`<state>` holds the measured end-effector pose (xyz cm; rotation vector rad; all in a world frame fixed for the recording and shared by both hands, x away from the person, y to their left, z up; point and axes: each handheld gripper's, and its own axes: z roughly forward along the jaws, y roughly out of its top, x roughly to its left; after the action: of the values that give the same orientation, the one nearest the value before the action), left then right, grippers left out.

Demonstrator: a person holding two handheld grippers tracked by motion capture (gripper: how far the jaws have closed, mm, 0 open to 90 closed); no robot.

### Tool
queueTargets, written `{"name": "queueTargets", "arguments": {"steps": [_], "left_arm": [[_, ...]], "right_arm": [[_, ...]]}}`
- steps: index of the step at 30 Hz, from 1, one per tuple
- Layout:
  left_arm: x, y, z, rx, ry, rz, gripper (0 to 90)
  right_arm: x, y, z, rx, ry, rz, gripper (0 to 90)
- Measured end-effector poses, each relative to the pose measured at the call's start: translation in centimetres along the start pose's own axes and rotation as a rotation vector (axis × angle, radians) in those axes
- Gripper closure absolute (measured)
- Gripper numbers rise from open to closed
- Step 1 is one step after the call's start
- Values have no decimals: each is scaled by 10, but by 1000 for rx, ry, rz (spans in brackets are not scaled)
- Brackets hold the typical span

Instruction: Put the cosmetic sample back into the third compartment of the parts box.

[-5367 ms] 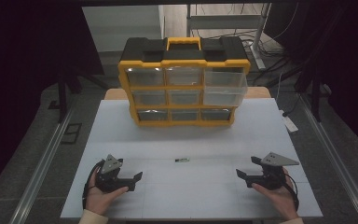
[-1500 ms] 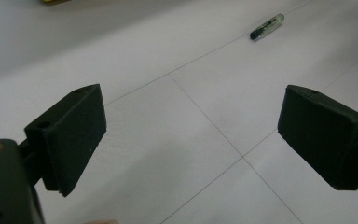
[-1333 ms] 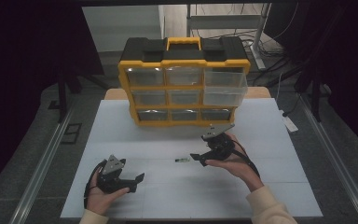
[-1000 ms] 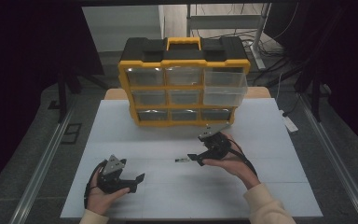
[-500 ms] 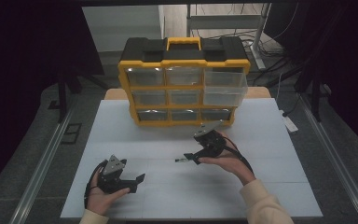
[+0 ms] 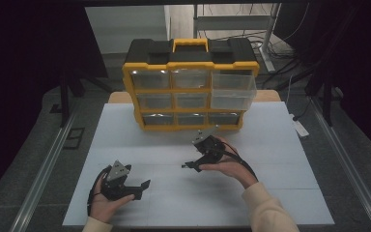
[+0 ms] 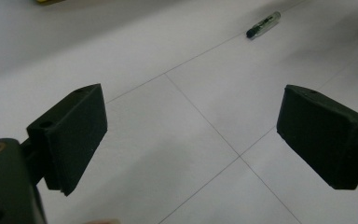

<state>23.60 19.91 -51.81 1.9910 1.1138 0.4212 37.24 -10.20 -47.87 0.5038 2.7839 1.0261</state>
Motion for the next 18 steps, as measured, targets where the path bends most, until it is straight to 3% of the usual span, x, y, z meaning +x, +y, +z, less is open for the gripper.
{"name": "queueTargets", "arguments": {"steps": [4, 18], "left_arm": [[0, 0, 0, -1, -1, 0, 92], [0, 0, 0, -1, 0, 0, 95]], "right_arm": [[-1, 3, 7, 30, 8, 9, 207], [0, -2, 30, 113, 22, -56, 230]]}}
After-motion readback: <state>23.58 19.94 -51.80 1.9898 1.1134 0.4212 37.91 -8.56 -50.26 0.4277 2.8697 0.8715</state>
